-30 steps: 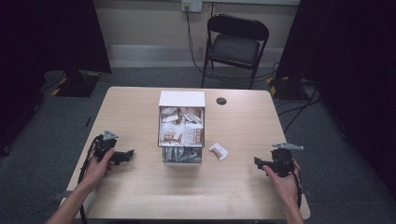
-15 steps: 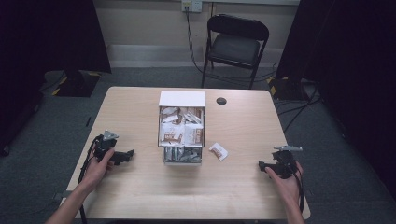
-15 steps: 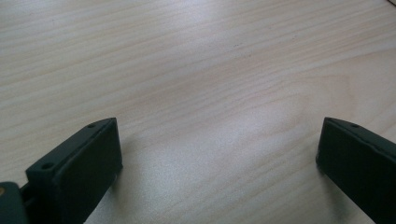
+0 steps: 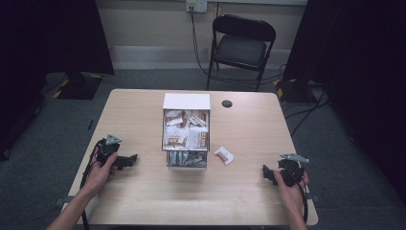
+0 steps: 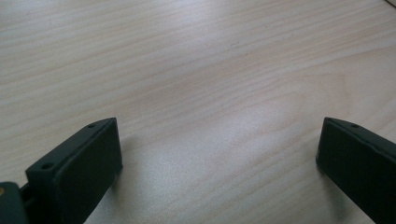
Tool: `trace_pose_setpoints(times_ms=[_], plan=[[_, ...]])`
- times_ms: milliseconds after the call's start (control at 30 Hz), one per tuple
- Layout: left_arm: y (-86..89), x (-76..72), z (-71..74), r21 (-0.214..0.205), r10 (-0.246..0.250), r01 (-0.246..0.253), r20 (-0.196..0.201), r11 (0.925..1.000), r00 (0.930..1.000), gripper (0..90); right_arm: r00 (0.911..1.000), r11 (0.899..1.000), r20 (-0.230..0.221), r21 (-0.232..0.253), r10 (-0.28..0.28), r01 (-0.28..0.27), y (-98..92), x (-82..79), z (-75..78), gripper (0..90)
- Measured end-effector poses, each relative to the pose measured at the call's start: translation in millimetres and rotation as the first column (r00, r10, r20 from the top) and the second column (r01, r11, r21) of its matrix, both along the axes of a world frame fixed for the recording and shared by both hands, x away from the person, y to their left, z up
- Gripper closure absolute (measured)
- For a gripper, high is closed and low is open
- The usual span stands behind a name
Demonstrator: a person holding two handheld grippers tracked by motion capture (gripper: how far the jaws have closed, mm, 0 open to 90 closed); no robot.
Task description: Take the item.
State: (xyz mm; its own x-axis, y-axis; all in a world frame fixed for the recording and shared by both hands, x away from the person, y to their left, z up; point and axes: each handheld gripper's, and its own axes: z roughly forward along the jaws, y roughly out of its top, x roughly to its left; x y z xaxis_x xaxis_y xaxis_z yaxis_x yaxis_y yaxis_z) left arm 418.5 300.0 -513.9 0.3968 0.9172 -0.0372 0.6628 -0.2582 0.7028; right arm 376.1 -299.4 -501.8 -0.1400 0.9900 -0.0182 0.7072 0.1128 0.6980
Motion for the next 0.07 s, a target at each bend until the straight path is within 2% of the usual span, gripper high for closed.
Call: trace_pose_setpoints(times_ms=[67], plan=[[-0.1, 0.0, -0.1, -0.001, 0.001, -0.001, 0.000, 1.0000, 1.0000, 0.0, 1.0000, 1.000, 0.000, 0.001, -0.004, 0.004, 0.2, -0.3, 0.0, 4.4]])
